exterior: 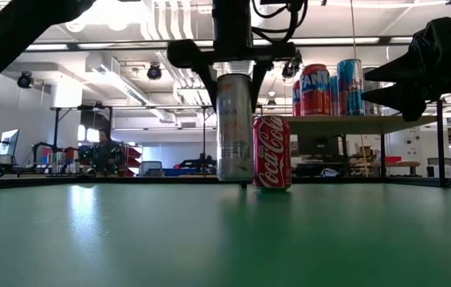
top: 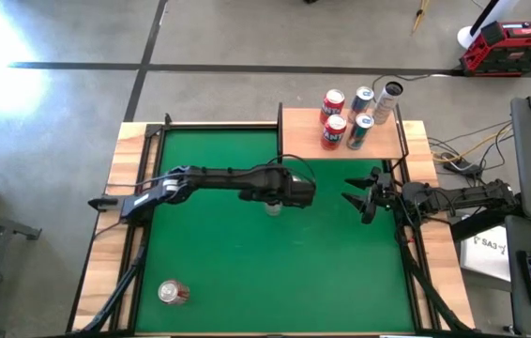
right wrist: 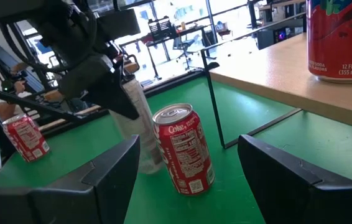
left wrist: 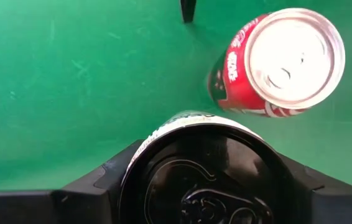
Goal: Place canned beverage on shelf
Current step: Move the white yellow soda can to the center of the table
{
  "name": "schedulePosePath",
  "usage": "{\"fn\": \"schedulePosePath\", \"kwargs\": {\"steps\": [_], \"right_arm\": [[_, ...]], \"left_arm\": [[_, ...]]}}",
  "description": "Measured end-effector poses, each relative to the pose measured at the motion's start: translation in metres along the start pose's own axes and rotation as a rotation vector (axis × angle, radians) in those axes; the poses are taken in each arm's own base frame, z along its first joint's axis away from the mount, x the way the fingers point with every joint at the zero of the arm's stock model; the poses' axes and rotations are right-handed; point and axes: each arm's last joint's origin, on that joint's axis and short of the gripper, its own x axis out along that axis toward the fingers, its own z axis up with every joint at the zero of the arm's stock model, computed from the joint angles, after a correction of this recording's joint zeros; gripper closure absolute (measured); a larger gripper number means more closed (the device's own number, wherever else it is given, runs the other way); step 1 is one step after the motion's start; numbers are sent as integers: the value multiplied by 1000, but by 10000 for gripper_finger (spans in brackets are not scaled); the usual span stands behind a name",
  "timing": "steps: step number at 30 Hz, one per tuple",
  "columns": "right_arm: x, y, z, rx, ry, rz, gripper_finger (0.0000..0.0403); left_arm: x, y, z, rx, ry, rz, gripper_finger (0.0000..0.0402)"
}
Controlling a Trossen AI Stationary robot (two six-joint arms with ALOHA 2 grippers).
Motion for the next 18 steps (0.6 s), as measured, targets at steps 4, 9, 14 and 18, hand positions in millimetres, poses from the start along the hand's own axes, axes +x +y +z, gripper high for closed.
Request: {"fn": "schedulePosePath", "kwargs": {"steps": [4, 9, 14, 18], "right_arm": [[0, 0, 0, 0, 0, 0, 140], [0, 0, 0, 0, 0, 0, 140], [0, 0, 0, 0, 0, 0, 140], [0, 0, 0, 0, 0, 0, 140]], "left_arm": [[0, -2, 1, -9, 11, -23, 157], [0, -2, 0, -29, 31, -25, 154], [1, -3, -1, -117, 50, -25, 152], [1, -3, -3, -186, 50, -29, 151]]}}
